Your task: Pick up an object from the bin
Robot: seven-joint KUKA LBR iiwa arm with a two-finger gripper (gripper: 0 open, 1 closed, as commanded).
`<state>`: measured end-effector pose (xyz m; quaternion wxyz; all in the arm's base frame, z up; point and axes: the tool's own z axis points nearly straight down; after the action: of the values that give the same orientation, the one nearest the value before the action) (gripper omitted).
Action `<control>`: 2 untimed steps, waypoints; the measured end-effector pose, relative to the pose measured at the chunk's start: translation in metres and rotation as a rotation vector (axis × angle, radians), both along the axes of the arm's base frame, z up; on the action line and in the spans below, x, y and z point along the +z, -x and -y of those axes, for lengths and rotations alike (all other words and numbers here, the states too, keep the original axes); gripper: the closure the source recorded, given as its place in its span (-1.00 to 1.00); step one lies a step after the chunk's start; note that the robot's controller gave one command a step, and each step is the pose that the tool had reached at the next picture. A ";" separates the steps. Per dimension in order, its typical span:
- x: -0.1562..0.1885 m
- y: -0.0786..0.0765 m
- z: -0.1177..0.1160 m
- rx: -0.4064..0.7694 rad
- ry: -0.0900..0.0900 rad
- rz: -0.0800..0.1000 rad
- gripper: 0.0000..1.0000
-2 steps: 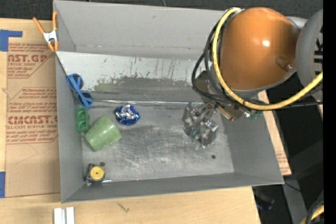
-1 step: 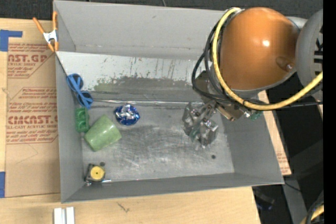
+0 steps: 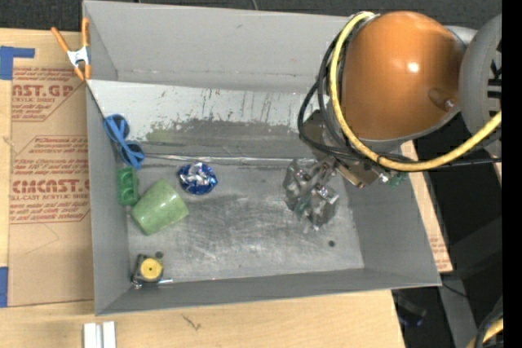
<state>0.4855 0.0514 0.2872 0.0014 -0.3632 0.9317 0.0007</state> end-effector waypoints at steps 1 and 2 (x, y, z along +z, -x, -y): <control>0.000 0.000 0.000 0.000 0.000 0.000 1.00; 0.000 0.000 0.000 0.000 0.000 0.000 1.00</control>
Offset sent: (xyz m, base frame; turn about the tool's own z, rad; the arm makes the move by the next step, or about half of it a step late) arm 0.0000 0.0000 0.0000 0.0000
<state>0.4855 0.0514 0.2872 0.0014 -0.3632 0.9317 0.0008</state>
